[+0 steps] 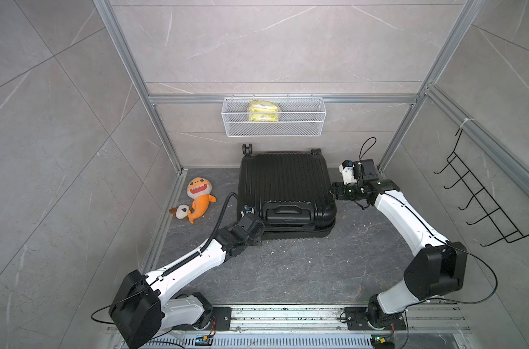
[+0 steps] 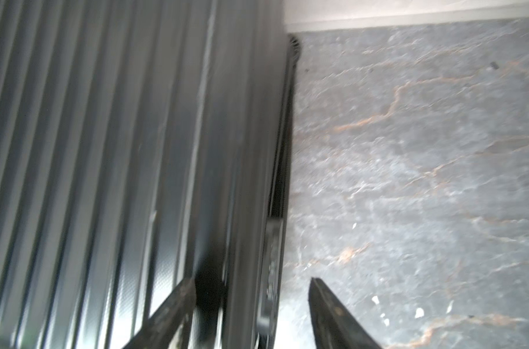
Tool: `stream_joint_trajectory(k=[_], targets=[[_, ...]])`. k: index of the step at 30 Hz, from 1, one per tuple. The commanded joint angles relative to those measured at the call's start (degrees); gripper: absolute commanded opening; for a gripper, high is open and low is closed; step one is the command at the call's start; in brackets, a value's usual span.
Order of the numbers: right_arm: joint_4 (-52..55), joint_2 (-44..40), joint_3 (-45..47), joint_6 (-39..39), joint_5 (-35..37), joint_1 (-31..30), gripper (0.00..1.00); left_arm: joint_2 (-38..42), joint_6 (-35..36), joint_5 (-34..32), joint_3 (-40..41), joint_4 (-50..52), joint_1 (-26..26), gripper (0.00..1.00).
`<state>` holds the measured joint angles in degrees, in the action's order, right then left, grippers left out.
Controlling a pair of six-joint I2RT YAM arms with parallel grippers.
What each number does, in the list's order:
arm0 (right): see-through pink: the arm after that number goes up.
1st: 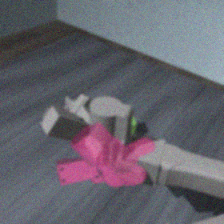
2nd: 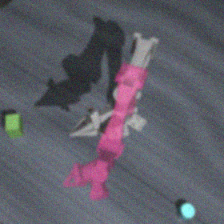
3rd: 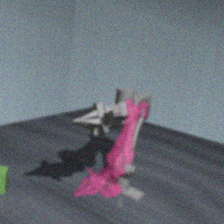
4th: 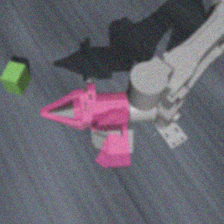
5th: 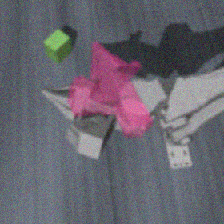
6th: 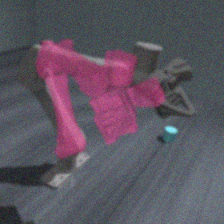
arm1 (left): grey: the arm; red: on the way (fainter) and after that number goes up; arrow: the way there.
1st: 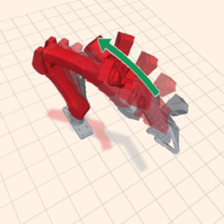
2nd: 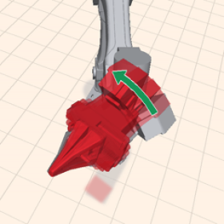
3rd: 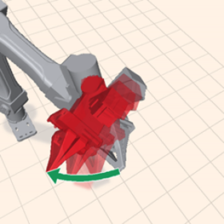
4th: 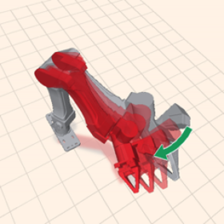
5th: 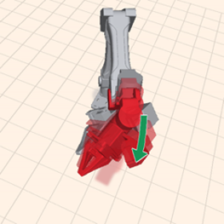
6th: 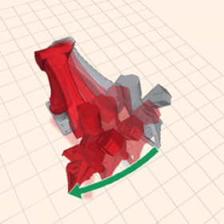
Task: Close the suitcase zippers
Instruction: Adjust the suitcase at the center of the board.
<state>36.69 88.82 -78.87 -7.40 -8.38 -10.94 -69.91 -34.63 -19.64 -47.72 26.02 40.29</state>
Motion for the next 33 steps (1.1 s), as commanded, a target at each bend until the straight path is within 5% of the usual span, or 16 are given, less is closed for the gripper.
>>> stream_joint_trajectory(k=[1,9,15,19,24,33], targets=[[5.82,0.04,7.01,-1.58,-3.22,-5.64,0.63,2.89,-3.63,-2.11,1.64,-0.94,-4.98,0.51],[0.94,-3.11,12.45,-7.67,-4.26,-13.29,0.63,11.04,-6.03,-2.27,-4.11,9.98,-6.72,0.54],[2.23,-5.79,9.67,-8.81,0.65,-14.99,0.63,14.73,-12.13,1.43,-8.3,10.37,-5.87,0.73],[4.54,-8.67,7.08,-9.38,8.64,-14.98,0.64,9.36,-27.23,-0.85,-14.08,14.64,-5.17,0.75],[6.11,-11.96,6.33,-10.24,15.79,-15.03,0.66,0.51,-39.57,4.77,-20.35,17.59,-4.86,0.79],[7.72,-15.7,7.24,-10.23,20.07,-14.9,0.69,-10.32,-47.33,7.0,-26.85,19.12,-3.53,0.75]])
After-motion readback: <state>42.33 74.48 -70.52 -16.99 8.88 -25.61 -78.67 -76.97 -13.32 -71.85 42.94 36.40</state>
